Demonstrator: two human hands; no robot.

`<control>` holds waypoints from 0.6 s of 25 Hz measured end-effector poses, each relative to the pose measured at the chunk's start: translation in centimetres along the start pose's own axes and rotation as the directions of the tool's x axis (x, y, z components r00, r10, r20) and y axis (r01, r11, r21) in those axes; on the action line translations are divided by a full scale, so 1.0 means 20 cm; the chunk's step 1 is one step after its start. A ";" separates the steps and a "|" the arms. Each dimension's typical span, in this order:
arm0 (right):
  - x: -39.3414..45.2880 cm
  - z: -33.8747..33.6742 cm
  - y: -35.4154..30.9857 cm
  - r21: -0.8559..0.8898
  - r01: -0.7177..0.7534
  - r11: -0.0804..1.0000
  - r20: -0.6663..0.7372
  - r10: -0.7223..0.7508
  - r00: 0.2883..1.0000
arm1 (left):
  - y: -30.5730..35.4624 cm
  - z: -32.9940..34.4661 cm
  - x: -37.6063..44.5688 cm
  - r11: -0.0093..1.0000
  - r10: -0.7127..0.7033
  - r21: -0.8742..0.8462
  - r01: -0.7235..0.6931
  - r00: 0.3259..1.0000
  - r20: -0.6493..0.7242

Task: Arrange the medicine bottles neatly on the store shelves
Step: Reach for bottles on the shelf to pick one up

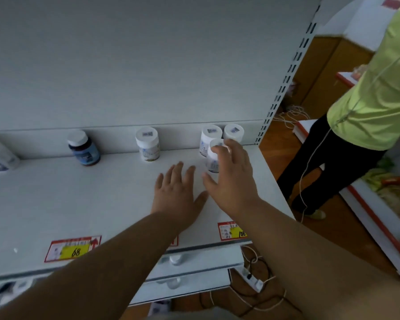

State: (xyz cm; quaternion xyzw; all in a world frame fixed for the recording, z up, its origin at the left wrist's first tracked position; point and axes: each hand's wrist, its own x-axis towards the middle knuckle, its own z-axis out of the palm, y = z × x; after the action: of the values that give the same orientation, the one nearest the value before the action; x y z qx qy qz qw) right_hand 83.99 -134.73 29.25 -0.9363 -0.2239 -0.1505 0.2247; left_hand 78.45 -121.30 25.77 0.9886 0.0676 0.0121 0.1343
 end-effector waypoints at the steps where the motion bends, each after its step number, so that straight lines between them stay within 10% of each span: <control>1: -0.03 -0.01 -0.02 0.006 0.038 0.999 -0.020 -0.038 0.999 | -0.01 -0.02 -0.08 1.000 -0.022 -0.020 0.022 0.999 -0.044; 15: -0.55 0.11 -1.09 0.535 0.525 0.662 0.098 -0.666 0.740 | -0.58 -0.30 -1.52 0.823 -0.559 -0.151 0.547 0.735 -0.383</control>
State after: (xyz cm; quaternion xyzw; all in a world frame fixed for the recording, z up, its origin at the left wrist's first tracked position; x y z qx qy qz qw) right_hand 64.36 -120.19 30.89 -0.7356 -0.5804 -0.0199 0.3489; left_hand 46.55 -112.72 28.30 0.8962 0.3844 0.1804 0.1285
